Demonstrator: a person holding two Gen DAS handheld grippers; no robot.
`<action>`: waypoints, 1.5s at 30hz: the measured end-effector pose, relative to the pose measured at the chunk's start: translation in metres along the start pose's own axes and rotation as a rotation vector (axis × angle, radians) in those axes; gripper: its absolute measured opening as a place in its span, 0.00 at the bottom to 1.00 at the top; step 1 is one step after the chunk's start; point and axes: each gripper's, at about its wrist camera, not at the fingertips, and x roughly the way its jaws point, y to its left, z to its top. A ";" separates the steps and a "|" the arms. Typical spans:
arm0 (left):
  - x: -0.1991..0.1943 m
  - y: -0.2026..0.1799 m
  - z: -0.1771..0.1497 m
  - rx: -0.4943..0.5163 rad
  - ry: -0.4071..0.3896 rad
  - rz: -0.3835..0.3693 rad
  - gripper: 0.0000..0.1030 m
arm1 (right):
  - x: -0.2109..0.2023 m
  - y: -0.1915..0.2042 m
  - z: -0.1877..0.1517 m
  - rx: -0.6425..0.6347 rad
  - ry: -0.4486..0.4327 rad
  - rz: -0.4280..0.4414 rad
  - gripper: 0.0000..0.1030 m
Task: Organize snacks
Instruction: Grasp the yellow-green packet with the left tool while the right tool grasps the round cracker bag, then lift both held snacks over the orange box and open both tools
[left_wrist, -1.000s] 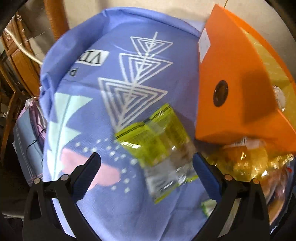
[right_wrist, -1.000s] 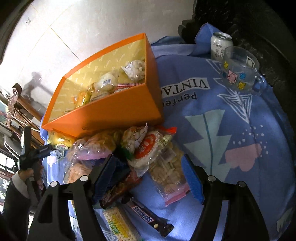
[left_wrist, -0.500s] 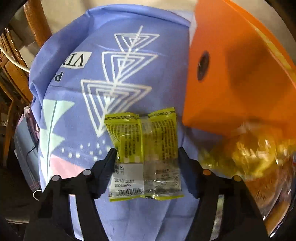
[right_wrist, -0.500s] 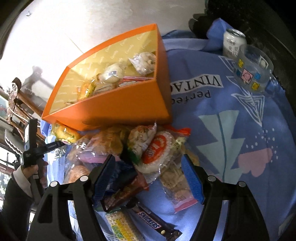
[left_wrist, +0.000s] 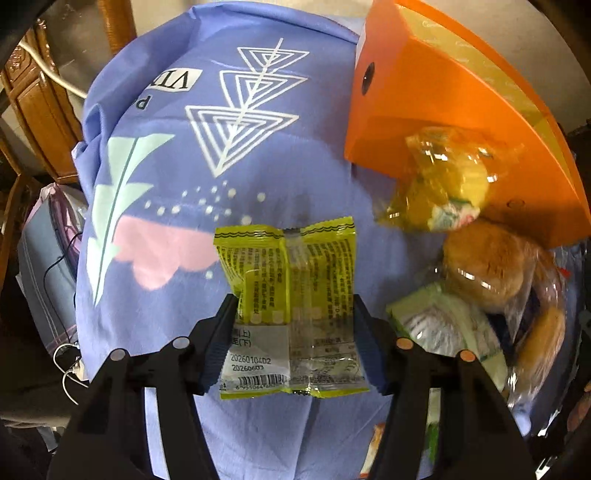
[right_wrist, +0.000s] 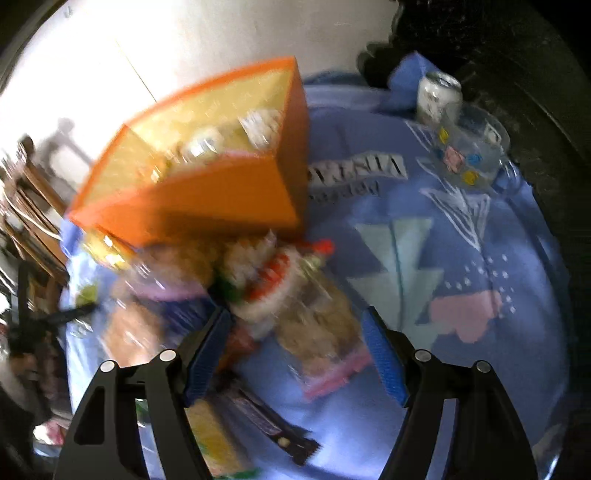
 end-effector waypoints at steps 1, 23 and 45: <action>-0.002 0.000 0.000 -0.005 0.001 -0.008 0.57 | 0.003 -0.002 -0.003 0.001 0.012 0.001 0.72; -0.002 0.019 -0.035 -0.039 -0.016 -0.042 0.57 | 0.033 -0.004 -0.019 -0.108 0.131 -0.096 0.41; -0.119 -0.063 0.045 0.177 -0.297 -0.183 0.58 | -0.090 0.064 0.073 -0.100 -0.202 0.247 0.41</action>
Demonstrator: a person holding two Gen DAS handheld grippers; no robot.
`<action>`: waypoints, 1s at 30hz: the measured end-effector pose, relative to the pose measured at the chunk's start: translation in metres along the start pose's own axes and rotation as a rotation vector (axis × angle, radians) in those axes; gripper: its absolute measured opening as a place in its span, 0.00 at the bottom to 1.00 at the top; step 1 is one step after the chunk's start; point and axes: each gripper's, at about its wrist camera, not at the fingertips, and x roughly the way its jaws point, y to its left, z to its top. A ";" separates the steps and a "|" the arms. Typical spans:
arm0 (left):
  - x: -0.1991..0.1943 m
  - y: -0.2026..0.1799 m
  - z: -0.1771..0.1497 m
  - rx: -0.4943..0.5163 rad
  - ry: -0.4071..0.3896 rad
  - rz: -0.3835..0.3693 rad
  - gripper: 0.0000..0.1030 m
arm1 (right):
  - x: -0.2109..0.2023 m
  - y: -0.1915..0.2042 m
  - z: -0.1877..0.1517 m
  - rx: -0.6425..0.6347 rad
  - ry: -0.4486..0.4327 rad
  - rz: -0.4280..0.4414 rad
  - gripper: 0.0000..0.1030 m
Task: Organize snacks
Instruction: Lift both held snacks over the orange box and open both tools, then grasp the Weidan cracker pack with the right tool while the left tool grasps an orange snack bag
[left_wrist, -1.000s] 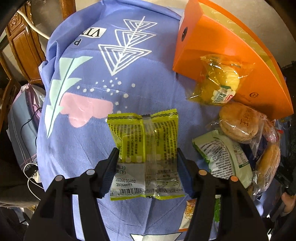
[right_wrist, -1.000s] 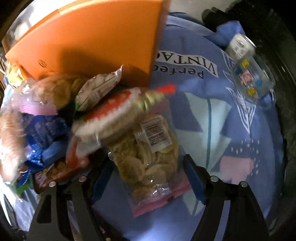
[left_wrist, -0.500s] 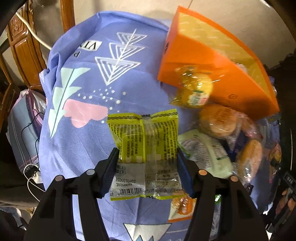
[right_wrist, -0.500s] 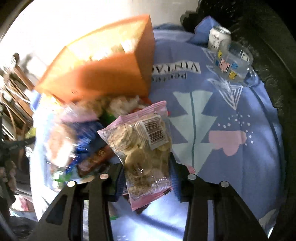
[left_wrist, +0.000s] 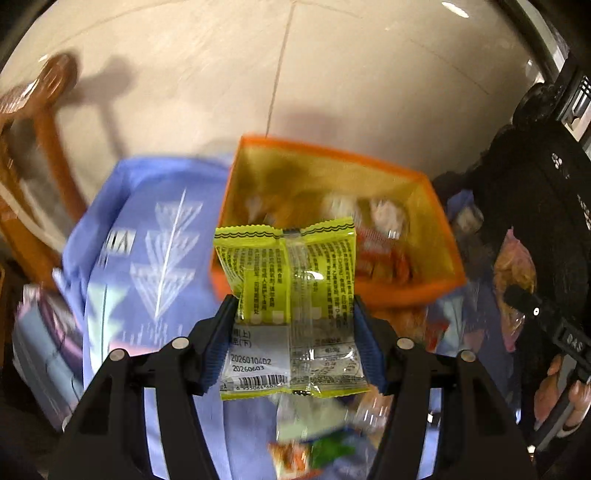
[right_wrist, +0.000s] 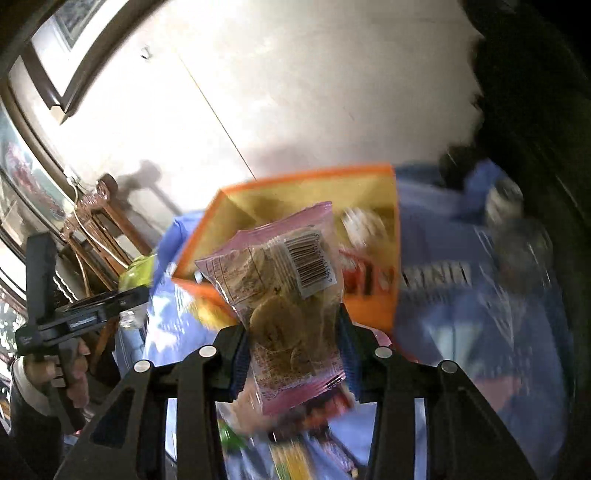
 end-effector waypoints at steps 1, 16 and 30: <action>0.007 -0.004 0.013 0.003 -0.004 -0.001 0.58 | 0.005 0.004 0.008 -0.005 -0.005 0.007 0.41; 0.078 -0.017 0.050 0.003 0.019 0.090 0.92 | 0.076 0.000 0.044 -0.031 -0.034 -0.079 0.72; 0.047 0.032 -0.073 -0.080 0.143 0.095 0.92 | 0.037 -0.044 -0.069 0.074 0.112 -0.131 0.78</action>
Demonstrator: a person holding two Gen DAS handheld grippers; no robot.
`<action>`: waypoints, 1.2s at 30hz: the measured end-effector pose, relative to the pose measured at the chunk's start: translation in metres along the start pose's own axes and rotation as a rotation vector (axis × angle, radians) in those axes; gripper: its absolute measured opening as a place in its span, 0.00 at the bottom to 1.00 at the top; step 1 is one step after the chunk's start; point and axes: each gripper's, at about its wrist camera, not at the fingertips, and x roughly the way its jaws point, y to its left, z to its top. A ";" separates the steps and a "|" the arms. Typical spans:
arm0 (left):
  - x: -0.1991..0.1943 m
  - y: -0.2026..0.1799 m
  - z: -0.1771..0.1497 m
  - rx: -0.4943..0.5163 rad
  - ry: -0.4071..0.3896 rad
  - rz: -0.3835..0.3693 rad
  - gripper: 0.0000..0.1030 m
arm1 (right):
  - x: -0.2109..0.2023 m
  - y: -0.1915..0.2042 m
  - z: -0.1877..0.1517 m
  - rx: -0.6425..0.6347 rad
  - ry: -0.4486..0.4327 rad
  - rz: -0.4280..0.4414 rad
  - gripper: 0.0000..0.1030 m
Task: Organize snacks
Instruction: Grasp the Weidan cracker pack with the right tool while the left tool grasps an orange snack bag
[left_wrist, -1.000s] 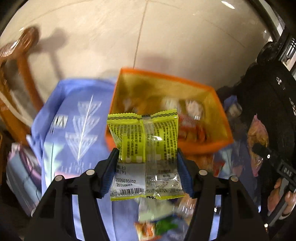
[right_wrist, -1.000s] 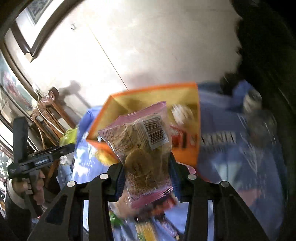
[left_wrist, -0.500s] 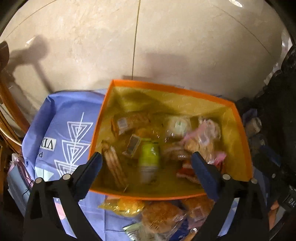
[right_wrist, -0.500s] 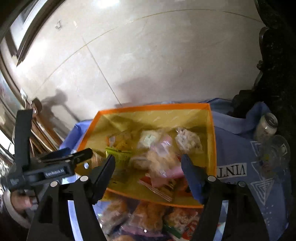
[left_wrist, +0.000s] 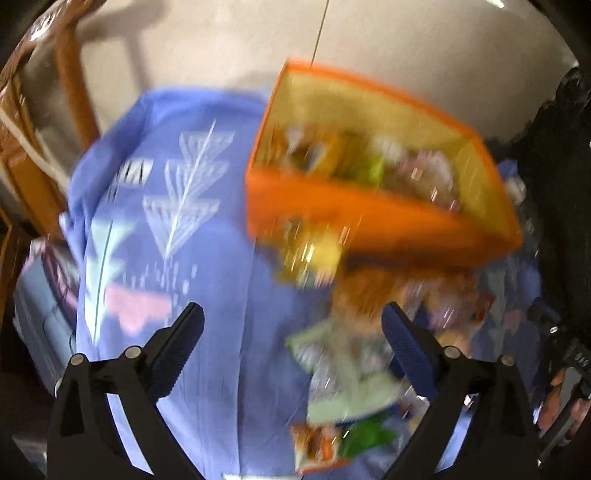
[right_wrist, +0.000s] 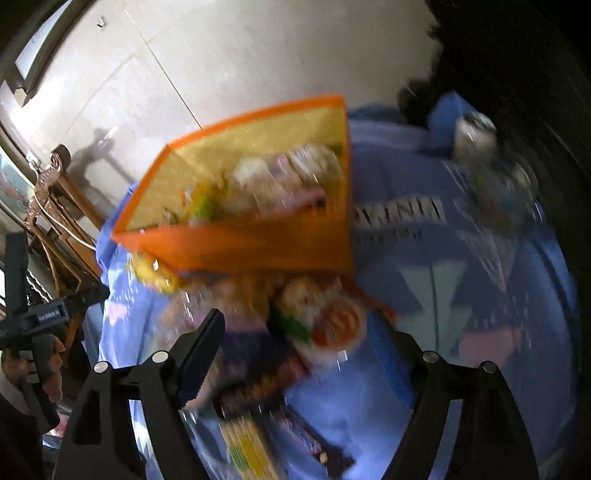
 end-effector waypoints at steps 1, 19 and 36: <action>0.004 0.002 -0.012 0.002 0.022 0.008 0.92 | -0.001 -0.002 -0.008 0.010 0.008 -0.006 0.78; 0.032 0.004 -0.133 0.007 0.187 0.020 0.92 | 0.046 0.050 -0.136 -0.219 0.219 -0.011 0.78; 0.068 -0.029 -0.160 -0.006 0.254 0.055 0.92 | 0.033 0.042 -0.154 -0.244 0.228 -0.082 0.46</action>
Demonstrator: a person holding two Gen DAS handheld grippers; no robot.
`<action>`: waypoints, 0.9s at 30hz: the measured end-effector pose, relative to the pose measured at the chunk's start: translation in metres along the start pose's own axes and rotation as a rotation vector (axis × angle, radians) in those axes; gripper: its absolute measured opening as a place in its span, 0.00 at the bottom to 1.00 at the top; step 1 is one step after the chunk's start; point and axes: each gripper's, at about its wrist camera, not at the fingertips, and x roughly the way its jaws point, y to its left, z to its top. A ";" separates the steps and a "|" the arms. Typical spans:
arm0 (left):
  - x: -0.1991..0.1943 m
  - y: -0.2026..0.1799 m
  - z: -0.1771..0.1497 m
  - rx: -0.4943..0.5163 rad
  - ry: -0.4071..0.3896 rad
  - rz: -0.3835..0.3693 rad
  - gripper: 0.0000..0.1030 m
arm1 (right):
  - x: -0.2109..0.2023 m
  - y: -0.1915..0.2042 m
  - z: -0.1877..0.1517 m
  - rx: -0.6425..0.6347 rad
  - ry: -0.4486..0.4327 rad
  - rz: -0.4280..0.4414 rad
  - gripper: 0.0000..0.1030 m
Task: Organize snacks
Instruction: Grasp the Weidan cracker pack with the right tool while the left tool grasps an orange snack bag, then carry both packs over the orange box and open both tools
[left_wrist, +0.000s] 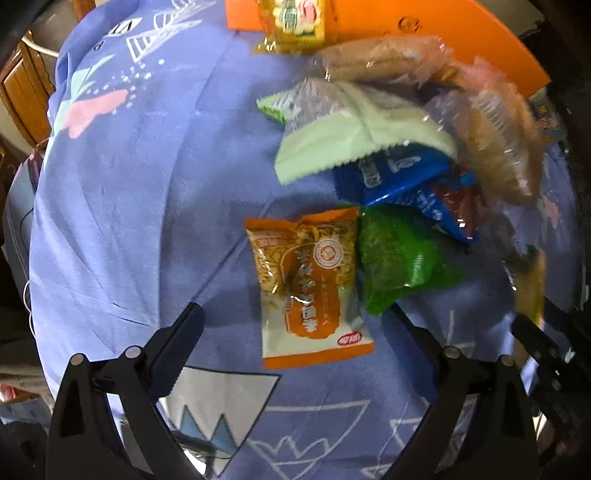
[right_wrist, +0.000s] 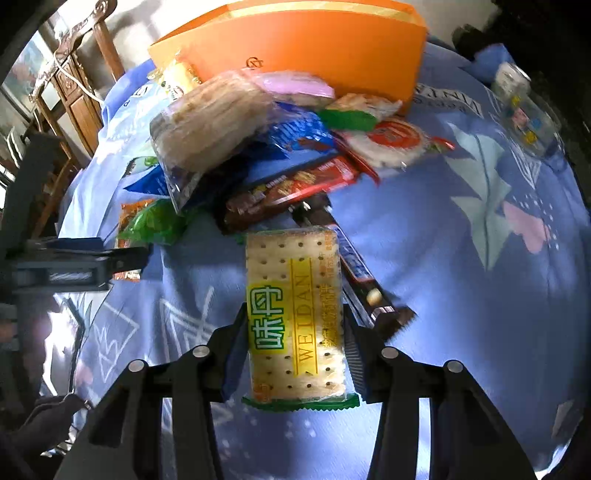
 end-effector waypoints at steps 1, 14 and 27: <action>0.001 -0.010 0.000 0.012 -0.014 0.036 0.92 | -0.003 -0.004 -0.003 0.002 0.000 -0.002 0.46; -0.018 0.022 -0.012 -0.063 -0.053 -0.012 0.36 | -0.033 -0.028 0.001 0.030 -0.032 0.023 0.46; -0.119 0.042 0.011 -0.012 -0.245 -0.087 0.37 | -0.075 -0.027 0.044 0.062 -0.130 0.101 0.46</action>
